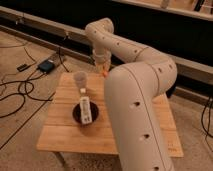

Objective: Place the pepper in the ceramic cup

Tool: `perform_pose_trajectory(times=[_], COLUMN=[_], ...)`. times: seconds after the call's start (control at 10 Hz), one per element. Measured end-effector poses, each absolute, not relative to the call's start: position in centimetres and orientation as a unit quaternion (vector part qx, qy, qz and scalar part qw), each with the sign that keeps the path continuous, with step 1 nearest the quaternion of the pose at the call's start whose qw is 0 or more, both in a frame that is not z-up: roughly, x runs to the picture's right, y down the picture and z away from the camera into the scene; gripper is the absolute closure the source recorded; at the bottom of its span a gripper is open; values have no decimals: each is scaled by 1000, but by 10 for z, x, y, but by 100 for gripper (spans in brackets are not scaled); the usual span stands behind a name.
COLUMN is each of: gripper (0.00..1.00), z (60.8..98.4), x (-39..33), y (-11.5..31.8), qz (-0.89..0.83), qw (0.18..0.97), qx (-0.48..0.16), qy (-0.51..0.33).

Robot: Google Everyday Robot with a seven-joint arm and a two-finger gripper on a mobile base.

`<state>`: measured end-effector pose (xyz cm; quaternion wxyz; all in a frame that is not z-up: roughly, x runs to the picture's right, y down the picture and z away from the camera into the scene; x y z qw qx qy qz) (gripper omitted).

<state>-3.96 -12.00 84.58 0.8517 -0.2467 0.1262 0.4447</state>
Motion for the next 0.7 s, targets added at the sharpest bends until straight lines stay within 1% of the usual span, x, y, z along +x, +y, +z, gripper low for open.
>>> perform_pose_trajectory(times=[0.3, 0.7], gripper=[100, 100], z=[862, 895], x=[-91, -154], y=[-136, -144], qz=[431, 414], qw=[866, 876], qx=[-244, -249], qy=[63, -15])
